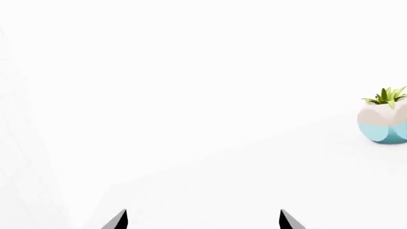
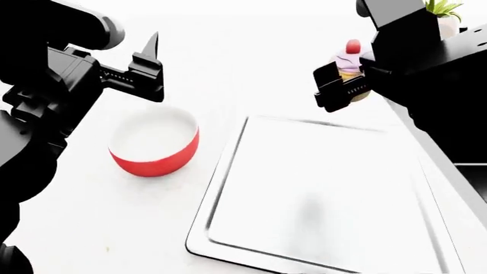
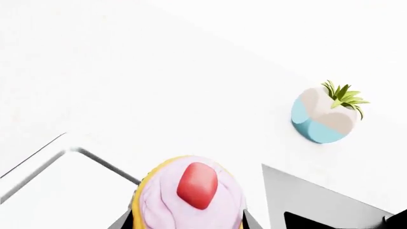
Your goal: Move the fresh-baked cupcake off the tray onto the counter, and place the bowl used for mixing into the sink.
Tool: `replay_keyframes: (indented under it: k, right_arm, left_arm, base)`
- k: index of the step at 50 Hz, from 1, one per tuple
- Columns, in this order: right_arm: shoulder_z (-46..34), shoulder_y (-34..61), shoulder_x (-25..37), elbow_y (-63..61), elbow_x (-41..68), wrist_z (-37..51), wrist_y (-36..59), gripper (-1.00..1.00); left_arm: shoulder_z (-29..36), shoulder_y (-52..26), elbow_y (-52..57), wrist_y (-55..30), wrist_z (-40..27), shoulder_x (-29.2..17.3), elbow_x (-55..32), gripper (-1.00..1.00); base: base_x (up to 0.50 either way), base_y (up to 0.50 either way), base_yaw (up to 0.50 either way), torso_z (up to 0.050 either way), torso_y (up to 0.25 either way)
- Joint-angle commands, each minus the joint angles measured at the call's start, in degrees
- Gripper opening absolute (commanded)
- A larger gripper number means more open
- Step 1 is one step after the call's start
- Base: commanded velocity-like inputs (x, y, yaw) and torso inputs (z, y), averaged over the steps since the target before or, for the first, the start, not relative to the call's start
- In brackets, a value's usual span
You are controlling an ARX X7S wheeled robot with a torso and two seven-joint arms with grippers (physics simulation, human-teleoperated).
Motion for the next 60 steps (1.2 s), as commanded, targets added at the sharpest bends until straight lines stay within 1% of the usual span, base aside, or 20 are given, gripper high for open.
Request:
replay_keyframes:
  k: [1,4,8,9,11,14,15,16,18,22,25,26,30,34,35,36,39,48,52,60]
  right_arm:
    - [-0.19,0.05,0.26,-0.54,0.37,0.31,0.46,-1.0]
    - [-0.29,-0.22,0.41,-0.72,0.55,0.42,0.39,-1.0]
    - [-0.31,-0.69,0.84,-1.22,1.26,1.09,0.2,-1.0]
    - [-0.24,-0.88,0.97,-1.64,1.57,1.44,0.03,-1.0]
    - [-0.16,-1.6,1.53,-2.4,1.88,1.88,-0.34,-1.0]
    - [0.01,-2.81,2.15,-3.0,1.65,1.64,-1.2,-1.0]
    - [0.02,-3.33,2.31,-3.17,1.23,1.34,-1.55,-1.0]
    - [0.03,-3.9,2.43,-3.33,0.97,1.06,-1.92,-1.0]
    - [0.08,-4.43,2.69,-3.61,1.01,1.08,-2.27,-1.0]
    - [0.16,-4.93,3.24,-4.0,1.52,1.59,-2.61,-1.0]
    - [0.04,-5.11,3.29,-3.88,1.36,1.54,-2.72,-1.0]
    - [-0.05,-5.15,3.13,-3.73,1.23,1.35,-2.72,-1.0]
    - [-0.09,-5.49,3.07,-3.7,0.78,0.93,-3.12,-1.0]
    - [-0.14,-5.66,3.08,-3.7,0.61,0.73,-3.32,-1.0]
    - [-0.2,-5.67,3.07,-3.74,0.55,0.78,-3.31,-1.0]
    - [-0.14,-5.48,2.98,-3.83,0.42,0.61,-3.34,-1.0]
    - [-0.3,-5.78,2.94,-3.76,0.18,0.41,-3.49,-1.0]
    - [-0.71,-6.81,2.58,-3.12,-2.12,-1.96,-4.5,-1.0]
    - [-1.13,-6.78,2.16,-2.79,-2.77,-2.52,-4.41,-1.0]
    - [-1.43,-7.36,2.12,-2.87,-3.38,-3.24,-4.85,-1.0]
  left_arm:
    - [-2.33,-0.62,0.81,-4.25,-0.32,0.41,-3.24,1.0]
    - [-2.82,-0.97,0.96,-5.79,-0.61,0.5,-4.08,1.0]
    - [-6.52,-3.49,1.9,-13.02,-1.88,1.27,-7.8,1.0]
    - [-8.65,-5.28,1.06,-16.66,-4.91,1.29,-12.47,1.0]
    - [-6.8,-9.61,-4.01,-16.71,-19.91,-4.12,-29.5,1.0]
    - [-4.91,-14.92,-9.79,-16.08,-36.73,-9.41,-54.27,1.0]
    - [0.14,-17.72,-15.32,-14.25,-43.36,-12.9,-62.86,1.0]
    - [3.86,-20.01,-18.08,-13.46,-47.1,-14.66,-70.95,1.0]
    - [8.56,-22.12,-23.27,-11.32,-50.53,-16.74,-77.31,1.0]
    - [9.42,-21.75,-26.82,-11.48,-49.44,-17.01,-73.56,1.0]
    - [11.47,-22.19,-31.18,-10.76,-50.82,-17.35,-73.19,1.0]
    - [12.35,-22.23,-33.22,-9.54,-53.17,-17.58,-72.77,1.0]
    - [11.83,-21.43,-30.6,-9.05,-49.15,-17.59,-63.19,1.0]
    - [13.1,-22.48,-35.36,-8.14,-51.64,-16.97,-64.59,1.0]
    - [13.6,-22.55,-34.54,-8.56,-48.95,-16.87,-61.83,1.0]
    - [14.16,-21.56,-37.77,-7.84,-51.26,-16.31,-64.21,1.0]
    - [16.84,-21.53,-36.46,-8.54,-46.74,-15.62,-57.69,1.0]
    - [19.49,-21.0,-40.96,-8.98,-44.16,-13.0,-58.62,1.0]
    - [20.42,-21.74,-45.69,-9.65,-45.65,-11.99,-62.55,1.0]
    - [20.66,-20.4,-46.78,-8.27,-47.45,-11.62,-65.45,1.0]
  base:
    - [0.0,0.0,0.0,0.0,0.0]
    - [0.0,0.0,0.0,0.0,0.0]
    - [0.0,0.0,0.0,0.0,0.0]
    - [0.0,0.0,0.0,0.0,0.0]
    - [0.0,0.0,0.0,0.0,0.0]
    - [0.0,0.0,0.0,0.0,0.0]
    - [0.0,0.0,0.0,0.0,0.0]
    - [0.0,0.0,0.0,0.0,0.0]
    - [0.0,0.0,0.0,0.0,0.0]
    - [0.0,0.0,0.0,0.0,0.0]
    - [0.0,0.0,0.0,0.0,0.0]
    - [0.0,0.0,0.0,0.0,0.0]
    - [0.0,0.0,0.0,0.0,0.0]
    - [0.0,0.0,0.0,0.0,0.0]
    - [0.0,0.0,0.0,0.0,0.0]
    - [0.0,0.0,0.0,0.0,0.0]
    - [0.0,0.0,0.0,0.0,0.0]
    - [0.0,0.0,0.0,0.0,0.0]
    - [0.0,0.0,0.0,0.0,0.0]
    - [0.0,0.0,0.0,0.0,0.0]
